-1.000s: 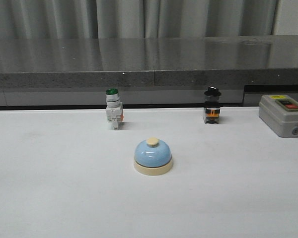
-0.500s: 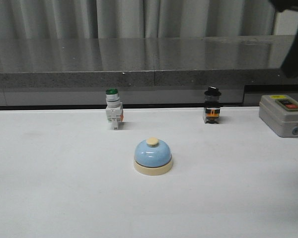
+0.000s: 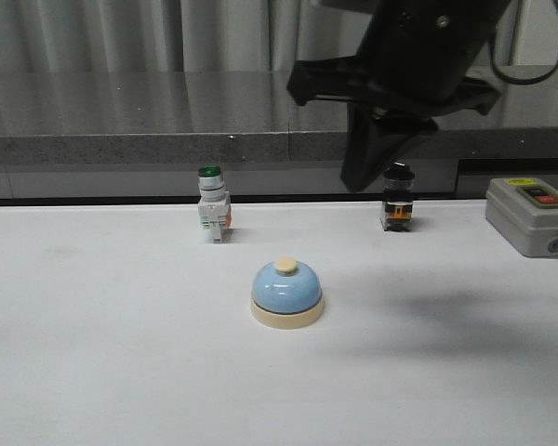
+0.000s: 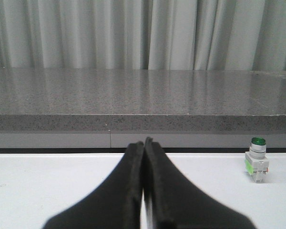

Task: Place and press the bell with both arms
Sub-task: 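Move the closed right gripper above the bell's cream button, then press down on the bell button with the closed right gripper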

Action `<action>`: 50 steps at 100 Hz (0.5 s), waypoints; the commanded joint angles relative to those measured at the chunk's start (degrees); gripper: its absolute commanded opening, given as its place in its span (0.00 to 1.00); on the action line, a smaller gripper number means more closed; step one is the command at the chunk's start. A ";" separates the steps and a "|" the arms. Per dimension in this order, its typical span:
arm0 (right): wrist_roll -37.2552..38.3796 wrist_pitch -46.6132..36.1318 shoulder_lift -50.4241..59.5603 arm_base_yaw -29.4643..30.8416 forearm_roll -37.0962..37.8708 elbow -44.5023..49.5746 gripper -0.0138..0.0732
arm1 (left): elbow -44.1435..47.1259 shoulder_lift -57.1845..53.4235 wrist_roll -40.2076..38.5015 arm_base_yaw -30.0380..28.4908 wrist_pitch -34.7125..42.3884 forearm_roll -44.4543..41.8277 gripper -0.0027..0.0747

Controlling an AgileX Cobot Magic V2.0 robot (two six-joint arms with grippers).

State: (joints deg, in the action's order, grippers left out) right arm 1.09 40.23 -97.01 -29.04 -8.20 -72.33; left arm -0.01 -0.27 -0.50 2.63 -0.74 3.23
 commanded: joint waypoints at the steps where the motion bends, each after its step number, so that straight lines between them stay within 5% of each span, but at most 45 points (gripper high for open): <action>1: -0.60 -1.29 -0.22 -1.07 -0.61 -4.01 0.09 | 2.44 -1.72 -0.50 -0.01 4.77 0.48 0.01; 50: -0.60 0.58 -8.65 -5.00 -0.61 -9.45 0.09 | 2.44 -1.72 -0.50 -0.01 4.77 0.48 0.01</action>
State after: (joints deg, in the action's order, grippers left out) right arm 1.09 41.94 -108.03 -34.04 -8.37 -79.82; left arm -0.01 -0.27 -0.50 2.63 -0.74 3.23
